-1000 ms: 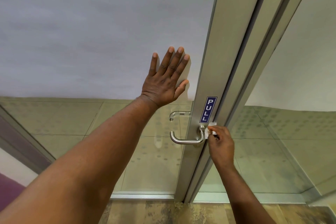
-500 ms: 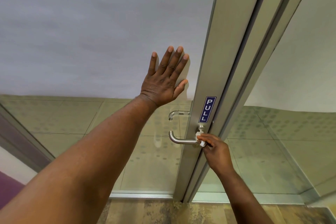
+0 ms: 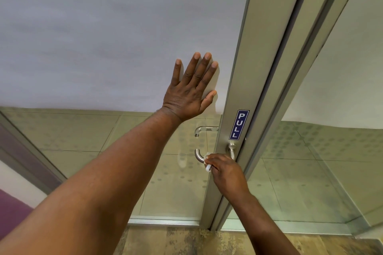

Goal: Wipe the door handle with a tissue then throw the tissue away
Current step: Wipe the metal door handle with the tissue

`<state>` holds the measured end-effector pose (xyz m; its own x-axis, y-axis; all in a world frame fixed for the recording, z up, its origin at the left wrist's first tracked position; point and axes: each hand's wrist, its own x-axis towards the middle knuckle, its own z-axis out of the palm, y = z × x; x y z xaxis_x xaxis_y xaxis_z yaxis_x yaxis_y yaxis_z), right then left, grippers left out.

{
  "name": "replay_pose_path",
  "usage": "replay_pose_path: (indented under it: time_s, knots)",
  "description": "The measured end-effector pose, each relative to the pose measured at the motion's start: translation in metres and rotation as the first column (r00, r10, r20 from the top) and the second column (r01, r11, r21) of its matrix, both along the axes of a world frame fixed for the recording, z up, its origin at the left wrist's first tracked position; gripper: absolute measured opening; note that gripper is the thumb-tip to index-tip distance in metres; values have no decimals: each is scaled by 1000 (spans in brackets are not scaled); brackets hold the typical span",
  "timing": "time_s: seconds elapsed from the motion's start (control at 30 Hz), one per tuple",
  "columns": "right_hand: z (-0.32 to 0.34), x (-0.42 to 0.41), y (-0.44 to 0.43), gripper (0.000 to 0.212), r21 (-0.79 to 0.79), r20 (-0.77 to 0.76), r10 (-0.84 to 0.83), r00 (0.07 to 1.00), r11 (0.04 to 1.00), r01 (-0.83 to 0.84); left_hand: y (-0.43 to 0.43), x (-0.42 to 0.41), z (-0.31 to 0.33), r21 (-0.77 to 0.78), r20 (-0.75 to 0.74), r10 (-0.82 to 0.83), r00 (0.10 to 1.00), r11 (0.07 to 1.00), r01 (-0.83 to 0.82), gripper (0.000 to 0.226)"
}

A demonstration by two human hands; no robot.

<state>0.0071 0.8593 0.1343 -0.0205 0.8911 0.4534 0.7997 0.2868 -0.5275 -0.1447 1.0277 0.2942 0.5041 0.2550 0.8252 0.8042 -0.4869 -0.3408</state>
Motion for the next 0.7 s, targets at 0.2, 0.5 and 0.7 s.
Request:
replay_pose_path:
  time_s: [0.2,0.5,0.7]
  knots:
    - [4,-20,12,26,-17,93,98,991,995,-97,0,0,1,-16,1,5,1000,1000,-5,77]
    - [20,-57,40,26,-100,251,34,967,995,-9,1,0,1,-12,-5,18,1000,1000,-18,76]
    - [19,-62,38,26,-74,287,22,958,997,0,2,0,0,-14,-13,23,1000,1000,-23,75]
